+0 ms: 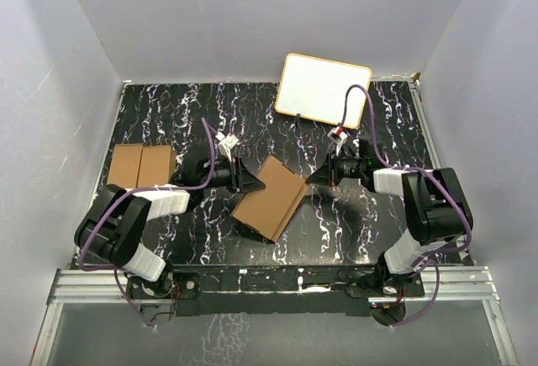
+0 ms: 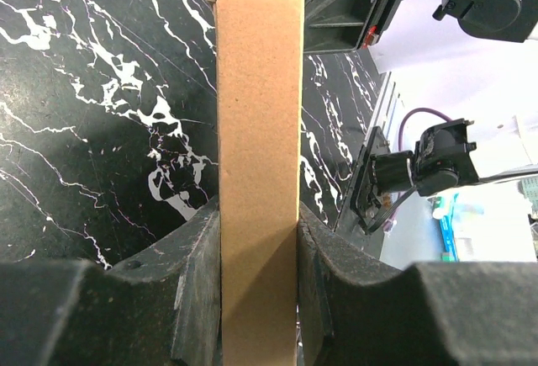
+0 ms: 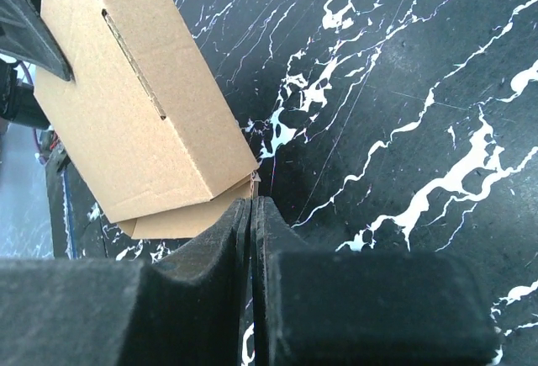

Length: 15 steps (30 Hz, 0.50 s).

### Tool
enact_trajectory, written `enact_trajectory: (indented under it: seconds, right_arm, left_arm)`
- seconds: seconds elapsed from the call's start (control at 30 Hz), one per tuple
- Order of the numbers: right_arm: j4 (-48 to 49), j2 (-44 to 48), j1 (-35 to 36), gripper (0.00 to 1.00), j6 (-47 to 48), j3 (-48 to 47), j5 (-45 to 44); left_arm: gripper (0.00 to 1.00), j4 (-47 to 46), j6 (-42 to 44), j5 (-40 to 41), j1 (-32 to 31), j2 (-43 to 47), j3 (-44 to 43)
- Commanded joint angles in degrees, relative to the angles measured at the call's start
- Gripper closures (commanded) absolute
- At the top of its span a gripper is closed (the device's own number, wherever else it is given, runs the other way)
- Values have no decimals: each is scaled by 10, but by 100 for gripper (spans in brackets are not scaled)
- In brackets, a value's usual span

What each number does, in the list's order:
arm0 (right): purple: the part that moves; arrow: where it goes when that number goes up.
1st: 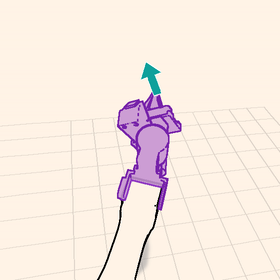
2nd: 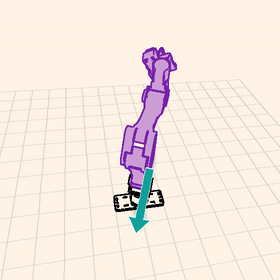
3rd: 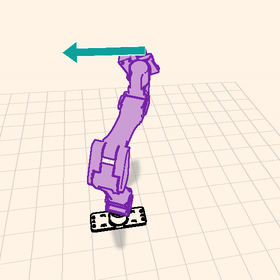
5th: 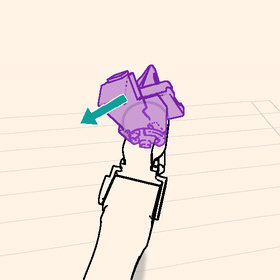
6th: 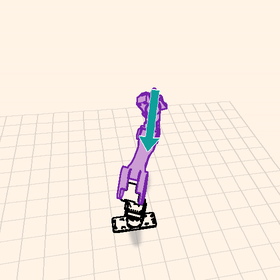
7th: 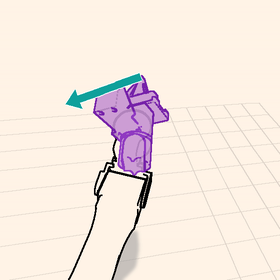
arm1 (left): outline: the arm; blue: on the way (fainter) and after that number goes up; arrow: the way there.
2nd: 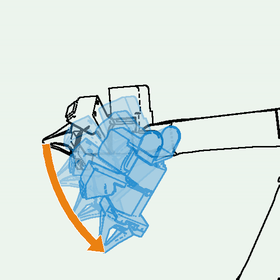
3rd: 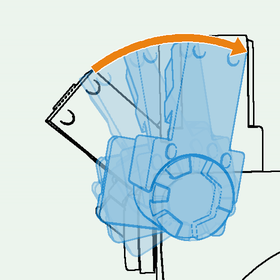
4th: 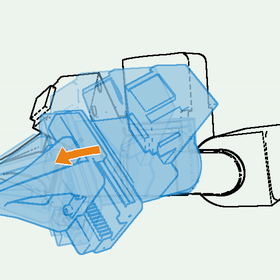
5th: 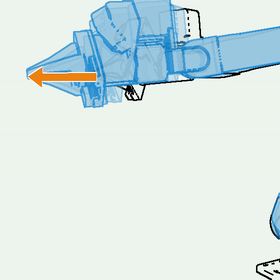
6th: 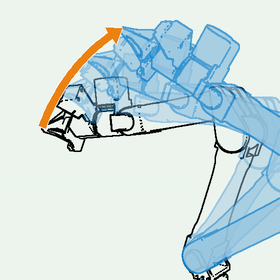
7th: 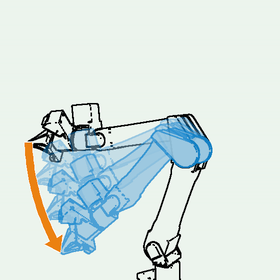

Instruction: Fold the paper box

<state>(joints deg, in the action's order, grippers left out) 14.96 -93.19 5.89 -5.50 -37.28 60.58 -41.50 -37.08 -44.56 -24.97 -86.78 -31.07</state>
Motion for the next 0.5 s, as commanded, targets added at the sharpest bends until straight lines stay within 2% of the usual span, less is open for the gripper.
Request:
enact_trajectory:
  seconds: [0.0, 0.3, 0.47]
  right_arm:
    - [66, 26, 3, 92, 6, 14, 16]
    - [111, 32, 9, 92, -30, 30, 17]
    - [119, 40, 9, 92, -16, 39, 23]
  left_arm:
    - [100, -43, 2, 29, 5, 25, 8]
    - [100, -74, 27, 38, -1, 41, 46]
    - [100, -112, 35, 68, -7, 70, 90]
